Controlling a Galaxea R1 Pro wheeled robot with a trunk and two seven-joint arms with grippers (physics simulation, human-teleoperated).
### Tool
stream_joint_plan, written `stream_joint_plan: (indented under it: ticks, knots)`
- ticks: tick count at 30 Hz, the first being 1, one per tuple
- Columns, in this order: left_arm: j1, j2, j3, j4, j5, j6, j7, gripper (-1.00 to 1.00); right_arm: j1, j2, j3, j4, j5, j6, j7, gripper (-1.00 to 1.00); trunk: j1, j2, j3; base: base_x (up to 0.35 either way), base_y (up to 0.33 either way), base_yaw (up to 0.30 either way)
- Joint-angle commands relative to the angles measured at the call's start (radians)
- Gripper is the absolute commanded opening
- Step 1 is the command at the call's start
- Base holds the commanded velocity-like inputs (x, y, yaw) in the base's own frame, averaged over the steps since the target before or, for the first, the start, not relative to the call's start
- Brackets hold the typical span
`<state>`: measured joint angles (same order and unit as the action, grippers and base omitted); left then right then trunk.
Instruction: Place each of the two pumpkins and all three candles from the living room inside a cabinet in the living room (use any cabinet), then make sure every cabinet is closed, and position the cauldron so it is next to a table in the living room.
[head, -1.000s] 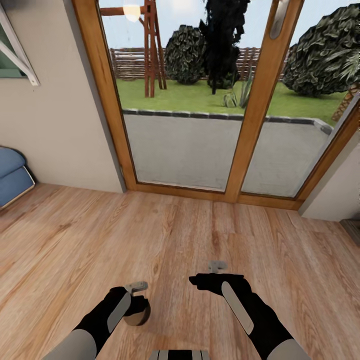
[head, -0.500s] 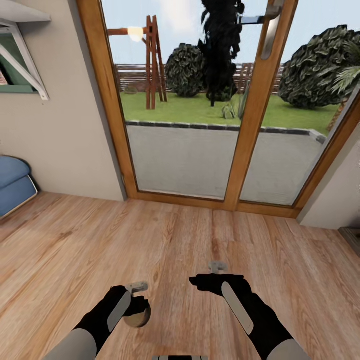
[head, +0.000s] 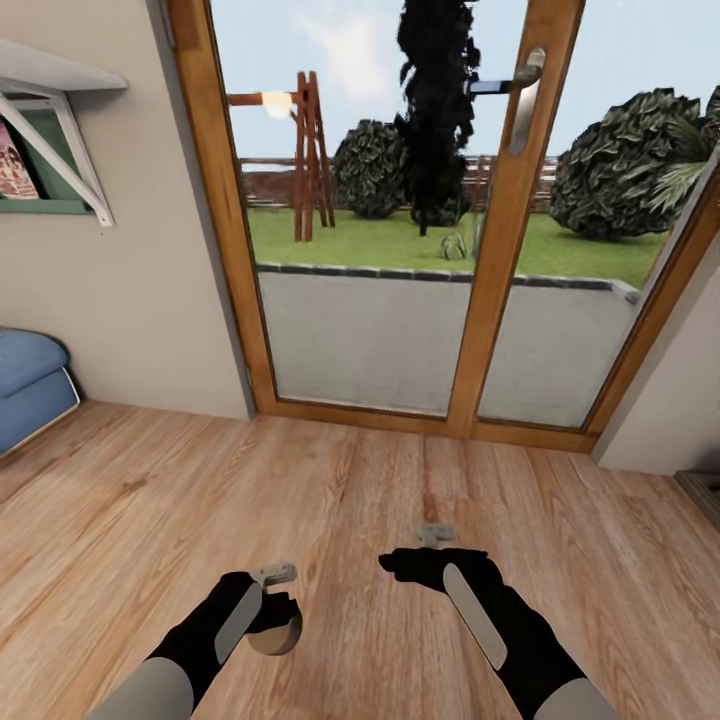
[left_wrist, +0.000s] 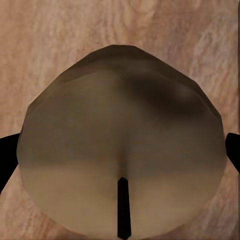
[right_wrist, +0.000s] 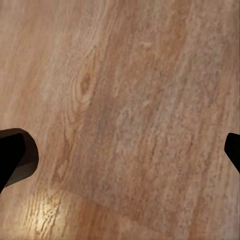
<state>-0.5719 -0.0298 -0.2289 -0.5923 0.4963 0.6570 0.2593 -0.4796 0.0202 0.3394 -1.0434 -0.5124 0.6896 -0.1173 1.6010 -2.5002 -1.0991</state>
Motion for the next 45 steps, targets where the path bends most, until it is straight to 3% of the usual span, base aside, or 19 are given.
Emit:
stream_joint_plan:
  ticks: [1, 8, 23, 28, 32, 45]
  knots:
    - [0.000, 0.001, -0.004, -0.001, 0.010, 0.003, 0.009, -1.00, -0.001, 0.000, 0.002, 0.006, -0.011, 0.002, -0.010, 1.00, -0.001, 0.000, 0.003, 0.000, 0.000, 0.000]
    - [0.000, 0.000, -0.004, -0.001, 0.012, 0.003, 0.009, -1.00, 0.000, 0.002, 0.001, 0.093, -0.011, -0.027, -0.011, 1.00, -0.024, 0.042, 0.026, 0.000, 0.000, 0.000]
    - [0.000, -0.005, -0.006, -0.001, 0.008, 0.004, 0.009, -1.00, -0.001, 0.000, 0.001, 0.118, -0.012, -0.085, -0.012, 1.00, -0.082, 0.147, 0.073, 0.000, 0.000, 0.000]
    - [0.000, -0.005, -0.006, -0.002, 0.008, 0.027, 0.009, -1.00, -0.001, 0.000, 0.000, 0.190, -0.015, -0.135, -0.010, 1.00, -0.101, 0.182, 0.088, -0.017, 0.000, 0.000]
    - [0.000, -0.005, -0.005, -0.006, 0.008, 0.032, 0.009, -1.00, -0.001, 0.000, -0.001, 0.241, -0.018, -0.182, -0.005, 1.00, -0.116, 0.210, 0.101, -0.177, 0.000, 0.000]
    - [0.000, -0.004, -0.004, -0.007, 0.007, 0.033, 0.009, -1.00, -0.001, 0.000, -0.003, 0.252, -0.039, -0.191, -0.001, 1.00, -0.166, 0.301, 0.129, -0.272, 0.000, -0.056]
